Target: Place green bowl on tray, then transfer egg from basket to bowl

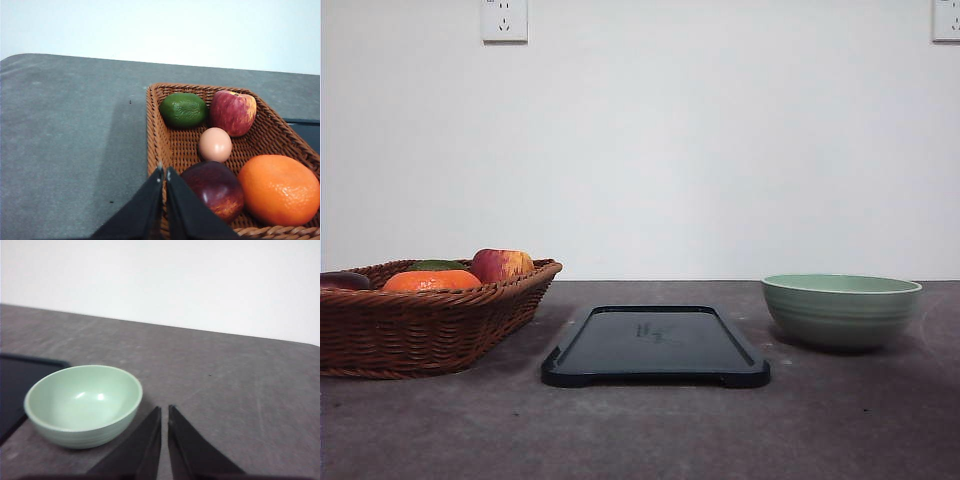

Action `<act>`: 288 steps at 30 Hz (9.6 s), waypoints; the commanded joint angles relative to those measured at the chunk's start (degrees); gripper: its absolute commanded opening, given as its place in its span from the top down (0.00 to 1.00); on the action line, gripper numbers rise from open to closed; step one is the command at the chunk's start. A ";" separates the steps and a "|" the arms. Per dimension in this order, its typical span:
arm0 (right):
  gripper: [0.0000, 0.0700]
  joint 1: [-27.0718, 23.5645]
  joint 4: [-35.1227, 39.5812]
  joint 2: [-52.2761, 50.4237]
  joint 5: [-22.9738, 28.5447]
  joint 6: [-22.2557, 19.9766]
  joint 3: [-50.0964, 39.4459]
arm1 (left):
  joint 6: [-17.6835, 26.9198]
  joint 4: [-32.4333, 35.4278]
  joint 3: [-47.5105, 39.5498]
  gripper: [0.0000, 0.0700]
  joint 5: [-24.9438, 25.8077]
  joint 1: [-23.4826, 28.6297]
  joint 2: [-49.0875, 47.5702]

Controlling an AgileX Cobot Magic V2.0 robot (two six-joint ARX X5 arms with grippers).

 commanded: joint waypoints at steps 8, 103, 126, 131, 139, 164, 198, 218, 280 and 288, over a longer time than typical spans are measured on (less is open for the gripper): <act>0.98 -0.07 0.43 -0.04 0.49 9.17 -0.22 | -21.91 0.16 -1.07 1.00 0.13 0.02 -0.02; 0.60 2.05 -43.54 80.60 -8.95 6.29 68.85 | 10.89 -23.82 47.93 0.44 20.74 -4.94 52.33; 0.65 1.31 -41.58 101.91 -8.56 3.84 75.12 | 10.23 -23.81 47.93 0.44 20.76 -4.94 52.33; 0.93 1.30 -40.90 103.23 -7.45 3.44 75.12 | 10.23 -23.82 47.93 0.44 20.74 -4.94 52.33; 1.00 1.40 -46.79 103.23 -7.84 3.80 79.12 | 10.23 -23.82 47.93 0.44 20.74 -4.94 52.33; 1.00 19.20 -50.10 106.13 -10.46 8.49 95.57 | 10.23 -23.84 47.93 0.44 20.76 -4.94 52.33; 0.53 23.02 -48.67 107.68 -7.72 8.85 95.99 | 10.23 -24.12 47.93 0.44 20.74 -4.92 52.33; 0.59 23.61 -15.64 68.06 -7.66 2.24 47.07 | 10.21 -24.07 47.93 0.44 20.74 -4.93 52.35; 0.59 23.56 -16.79 51.71 -2.68 2.01 35.47 | 1.89 -30.89 79.19 0.32 -3.56 -13.75 109.02; 0.59 23.56 -16.76 51.71 -2.66 2.01 35.47 | 1.82 -30.69 79.19 0.33 -3.56 -13.75 109.55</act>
